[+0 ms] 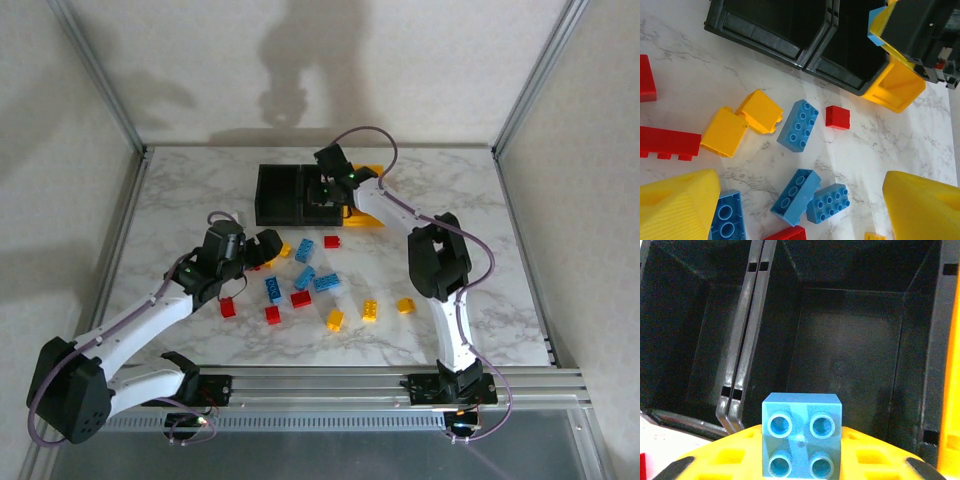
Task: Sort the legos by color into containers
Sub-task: Place the lego in the container.
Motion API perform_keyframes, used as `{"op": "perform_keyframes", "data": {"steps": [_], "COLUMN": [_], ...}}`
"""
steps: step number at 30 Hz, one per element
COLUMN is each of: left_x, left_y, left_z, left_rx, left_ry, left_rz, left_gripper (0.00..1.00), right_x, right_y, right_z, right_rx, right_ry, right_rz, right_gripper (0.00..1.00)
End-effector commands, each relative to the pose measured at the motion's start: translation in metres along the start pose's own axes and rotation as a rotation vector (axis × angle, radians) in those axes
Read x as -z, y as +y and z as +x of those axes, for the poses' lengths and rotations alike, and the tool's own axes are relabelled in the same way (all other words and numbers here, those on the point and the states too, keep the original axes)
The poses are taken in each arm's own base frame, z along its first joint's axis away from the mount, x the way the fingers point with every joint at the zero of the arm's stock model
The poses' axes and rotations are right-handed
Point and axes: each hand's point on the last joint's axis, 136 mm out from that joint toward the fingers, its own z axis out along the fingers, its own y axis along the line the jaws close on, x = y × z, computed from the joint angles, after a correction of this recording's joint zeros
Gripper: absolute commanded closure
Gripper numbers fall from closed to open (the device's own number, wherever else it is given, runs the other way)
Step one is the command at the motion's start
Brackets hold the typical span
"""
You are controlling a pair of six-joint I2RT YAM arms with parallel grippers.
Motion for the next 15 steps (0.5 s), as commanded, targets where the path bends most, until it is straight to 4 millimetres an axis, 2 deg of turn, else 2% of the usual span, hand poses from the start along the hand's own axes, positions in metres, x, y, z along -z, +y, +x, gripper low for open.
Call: {"op": "perform_keyframes", "data": {"steps": [1,11,15], "left_x": [0.003,0.006,0.006], "left_y": [0.006,0.011,0.014], "left_z": [0.001,0.004,0.004], "left_rx": [0.006,0.011,0.011], "left_ry": [0.000,-0.005,-0.004], "left_rz": [-0.010,-0.018,-0.030], "left_gripper": [0.16,0.16,0.16], "right_x": [-0.006,-0.035,-0.041], "right_y": [0.007,0.000,-0.003], "right_z": [0.003,0.007,0.004], "right_rx": [0.015,0.013,0.007], "right_ry": [0.027,0.056,0.054], "right_rz": [-0.010,0.038,0.060], "right_gripper": [0.71,0.68,0.56]}}
